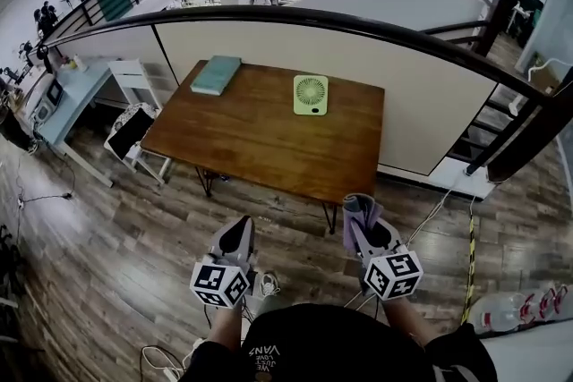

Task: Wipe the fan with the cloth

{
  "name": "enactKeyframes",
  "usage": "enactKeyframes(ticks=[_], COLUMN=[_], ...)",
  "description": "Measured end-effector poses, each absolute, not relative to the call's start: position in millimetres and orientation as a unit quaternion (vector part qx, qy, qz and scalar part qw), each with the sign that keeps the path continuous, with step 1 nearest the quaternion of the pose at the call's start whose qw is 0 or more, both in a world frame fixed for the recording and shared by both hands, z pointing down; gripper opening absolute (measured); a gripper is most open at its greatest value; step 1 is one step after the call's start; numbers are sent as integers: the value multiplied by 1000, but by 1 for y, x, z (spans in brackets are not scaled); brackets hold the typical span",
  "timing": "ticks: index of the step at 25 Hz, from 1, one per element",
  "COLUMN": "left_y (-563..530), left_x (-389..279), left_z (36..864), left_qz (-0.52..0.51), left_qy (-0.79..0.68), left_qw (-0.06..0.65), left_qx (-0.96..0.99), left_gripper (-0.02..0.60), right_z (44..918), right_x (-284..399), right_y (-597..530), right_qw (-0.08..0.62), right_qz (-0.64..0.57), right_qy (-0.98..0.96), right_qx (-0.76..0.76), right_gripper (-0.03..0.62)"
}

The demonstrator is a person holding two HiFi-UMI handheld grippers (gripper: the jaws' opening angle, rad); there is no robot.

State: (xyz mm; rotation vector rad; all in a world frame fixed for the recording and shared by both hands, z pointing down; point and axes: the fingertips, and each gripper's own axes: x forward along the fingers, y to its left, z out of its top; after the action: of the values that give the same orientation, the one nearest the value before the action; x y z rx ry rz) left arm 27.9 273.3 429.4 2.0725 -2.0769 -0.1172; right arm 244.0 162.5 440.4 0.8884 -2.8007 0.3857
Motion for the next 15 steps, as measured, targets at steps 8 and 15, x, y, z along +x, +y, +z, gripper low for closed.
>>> enactKeyframes(ticks=[8, 15], left_y=[235, 200], left_x=[-59, -104], left_z=[439, 447], left_qz=[-21, 3], left_qy=[-666, -616], left_qw=[120, 128], left_qx=[736, 778], left_gripper=[11, 11], right_z=[449, 453], right_x=[164, 118], right_y=[138, 120], right_qw=[93, 83], right_qz=[143, 150], right_qy=[-923, -905], right_qx=[345, 390], right_gripper=[117, 117])
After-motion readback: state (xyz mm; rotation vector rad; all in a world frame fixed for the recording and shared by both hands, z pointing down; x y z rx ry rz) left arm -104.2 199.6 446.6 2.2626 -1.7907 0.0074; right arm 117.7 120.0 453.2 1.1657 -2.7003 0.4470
